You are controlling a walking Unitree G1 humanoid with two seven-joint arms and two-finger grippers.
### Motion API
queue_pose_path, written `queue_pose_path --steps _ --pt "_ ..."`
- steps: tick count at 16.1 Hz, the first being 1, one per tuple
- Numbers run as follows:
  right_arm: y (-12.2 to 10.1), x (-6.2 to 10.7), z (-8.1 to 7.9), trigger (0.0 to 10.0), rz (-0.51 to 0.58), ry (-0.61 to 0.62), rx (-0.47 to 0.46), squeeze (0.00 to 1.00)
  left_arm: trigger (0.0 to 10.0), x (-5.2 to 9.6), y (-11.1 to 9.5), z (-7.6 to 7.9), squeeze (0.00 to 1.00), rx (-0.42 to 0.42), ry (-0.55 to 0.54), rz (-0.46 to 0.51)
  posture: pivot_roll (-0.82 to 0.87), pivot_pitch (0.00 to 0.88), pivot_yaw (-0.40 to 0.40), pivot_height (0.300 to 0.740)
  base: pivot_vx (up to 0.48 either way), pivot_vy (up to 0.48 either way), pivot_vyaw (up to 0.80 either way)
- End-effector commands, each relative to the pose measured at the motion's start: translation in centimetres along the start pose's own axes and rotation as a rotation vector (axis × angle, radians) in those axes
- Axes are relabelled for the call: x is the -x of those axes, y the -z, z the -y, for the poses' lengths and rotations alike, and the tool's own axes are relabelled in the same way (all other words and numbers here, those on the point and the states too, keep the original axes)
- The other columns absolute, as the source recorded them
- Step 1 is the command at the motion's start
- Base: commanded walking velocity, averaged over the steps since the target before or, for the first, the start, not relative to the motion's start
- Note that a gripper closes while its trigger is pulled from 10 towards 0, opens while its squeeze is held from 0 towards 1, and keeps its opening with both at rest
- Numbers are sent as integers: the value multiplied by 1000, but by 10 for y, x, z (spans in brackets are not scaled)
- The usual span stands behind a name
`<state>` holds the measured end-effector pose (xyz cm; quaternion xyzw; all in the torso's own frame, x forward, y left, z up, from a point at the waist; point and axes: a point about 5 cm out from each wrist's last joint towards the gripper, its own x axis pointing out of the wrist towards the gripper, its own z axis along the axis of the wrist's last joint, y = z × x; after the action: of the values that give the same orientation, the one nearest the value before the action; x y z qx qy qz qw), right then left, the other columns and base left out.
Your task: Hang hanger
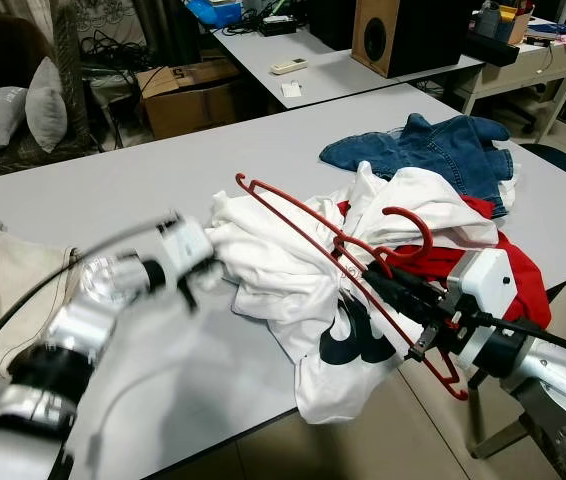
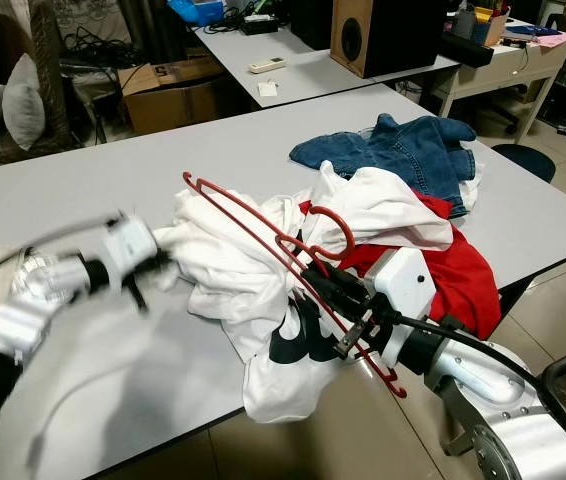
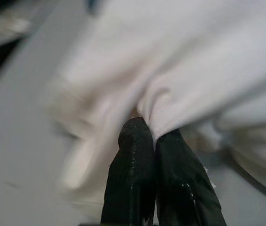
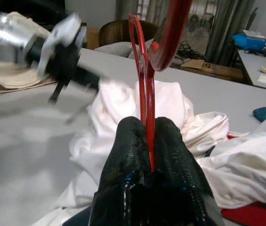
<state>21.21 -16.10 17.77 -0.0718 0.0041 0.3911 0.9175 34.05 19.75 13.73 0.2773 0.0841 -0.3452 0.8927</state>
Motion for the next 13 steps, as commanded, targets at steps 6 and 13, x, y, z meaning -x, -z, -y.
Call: queue_pose_path --steps 6,13 --pt "4 14 -20 10000 -86 -195 -57 0 0 9 -66 -51 0 333 -150 371 -82 0 115 740 0 0 0" --pt "27 -2 15 10000 -241 83 63 0 0 42 -121 -83 0 333 -307 664 -69 0 104 740 0 0 0"
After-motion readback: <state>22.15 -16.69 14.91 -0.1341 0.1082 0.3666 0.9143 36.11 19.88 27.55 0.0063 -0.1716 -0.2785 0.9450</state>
